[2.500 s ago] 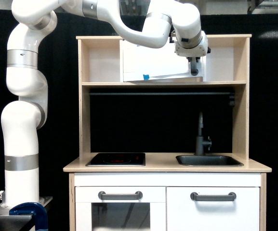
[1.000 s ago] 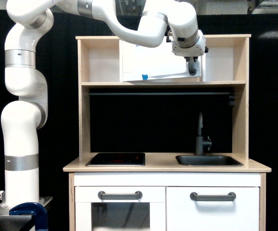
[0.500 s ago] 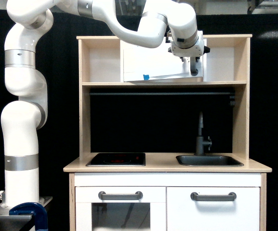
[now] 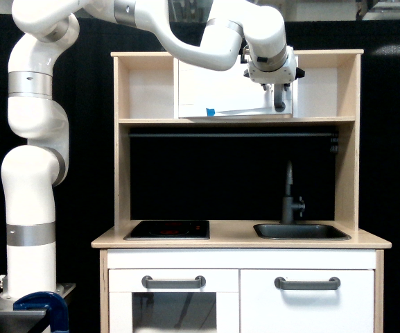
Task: Open the oven door
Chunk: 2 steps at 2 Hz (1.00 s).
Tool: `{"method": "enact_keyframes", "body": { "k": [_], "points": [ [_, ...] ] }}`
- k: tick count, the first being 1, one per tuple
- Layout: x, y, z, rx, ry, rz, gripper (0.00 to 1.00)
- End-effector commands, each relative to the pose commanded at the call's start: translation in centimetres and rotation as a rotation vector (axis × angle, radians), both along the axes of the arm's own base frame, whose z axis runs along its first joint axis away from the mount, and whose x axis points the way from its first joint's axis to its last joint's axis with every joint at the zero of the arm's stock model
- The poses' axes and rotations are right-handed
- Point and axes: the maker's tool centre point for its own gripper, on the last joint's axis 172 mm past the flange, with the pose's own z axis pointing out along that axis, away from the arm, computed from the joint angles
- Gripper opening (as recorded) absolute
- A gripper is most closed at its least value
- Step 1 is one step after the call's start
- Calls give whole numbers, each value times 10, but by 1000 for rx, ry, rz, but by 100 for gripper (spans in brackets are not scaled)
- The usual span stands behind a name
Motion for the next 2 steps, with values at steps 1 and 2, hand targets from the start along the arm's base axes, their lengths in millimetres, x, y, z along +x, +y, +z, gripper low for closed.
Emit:
{"method": "enact_keyframes", "body": {
  "k": [1,2],
  "points": [
    [-4,-8,2,0,0,0,100],
    [-19,-35,-7,0,0,0,100]
  ]
}}
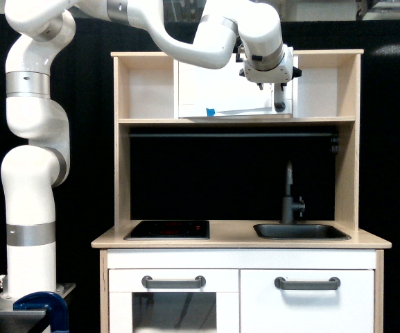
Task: Open the oven door
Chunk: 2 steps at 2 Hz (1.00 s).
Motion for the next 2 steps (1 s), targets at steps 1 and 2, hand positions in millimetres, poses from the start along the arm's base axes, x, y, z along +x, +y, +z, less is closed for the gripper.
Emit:
{"method": "enact_keyframes", "body": {
  "k": [1,2],
  "points": [
    [-35,-46,-14,0,0,0,100],
    [-53,-84,-19,0,0,0,100]
  ]
}}
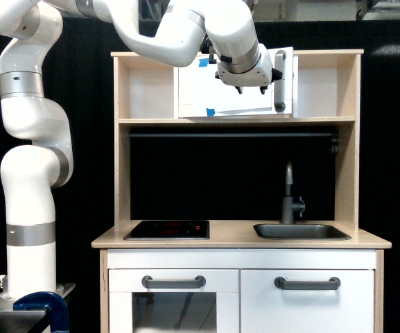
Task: Open the oven door
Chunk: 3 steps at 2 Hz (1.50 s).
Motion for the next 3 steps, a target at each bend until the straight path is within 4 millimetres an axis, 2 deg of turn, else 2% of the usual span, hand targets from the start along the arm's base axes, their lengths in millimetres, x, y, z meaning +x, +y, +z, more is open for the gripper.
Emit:
{"method": "enact_keyframes", "body": {
  "k": [1,2,3],
  "points": [
    [-8,-13,3,0,0,0,100],
    [-15,-7,-3,0,0,0,100],
    [-16,-7,-1,0,0,0,100]
  ]
}}
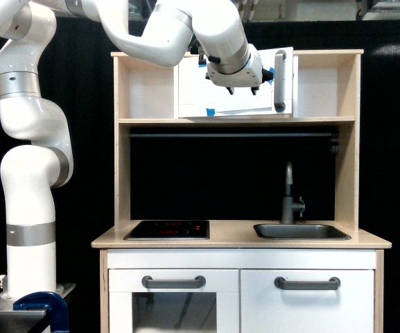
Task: Open the oven door
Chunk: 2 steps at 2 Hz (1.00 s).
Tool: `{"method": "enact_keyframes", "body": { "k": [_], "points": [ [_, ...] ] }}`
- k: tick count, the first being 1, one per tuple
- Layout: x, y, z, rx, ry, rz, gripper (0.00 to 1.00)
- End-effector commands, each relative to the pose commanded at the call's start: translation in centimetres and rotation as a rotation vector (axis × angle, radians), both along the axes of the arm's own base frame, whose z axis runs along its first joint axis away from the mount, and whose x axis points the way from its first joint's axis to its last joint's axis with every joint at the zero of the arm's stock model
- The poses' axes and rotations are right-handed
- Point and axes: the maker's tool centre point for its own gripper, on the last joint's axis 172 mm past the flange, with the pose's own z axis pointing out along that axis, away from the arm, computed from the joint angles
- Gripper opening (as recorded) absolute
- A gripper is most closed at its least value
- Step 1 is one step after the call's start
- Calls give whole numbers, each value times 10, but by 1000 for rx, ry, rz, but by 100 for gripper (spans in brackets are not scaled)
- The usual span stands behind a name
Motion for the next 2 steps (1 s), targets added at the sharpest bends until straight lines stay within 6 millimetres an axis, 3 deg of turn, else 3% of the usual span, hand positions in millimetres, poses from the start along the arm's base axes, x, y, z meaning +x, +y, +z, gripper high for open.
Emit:
{"method": "enact_keyframes", "body": {
  "k": [2],
  "points": [
    [6,0,-6,0,0,0,100]
  ]
}}
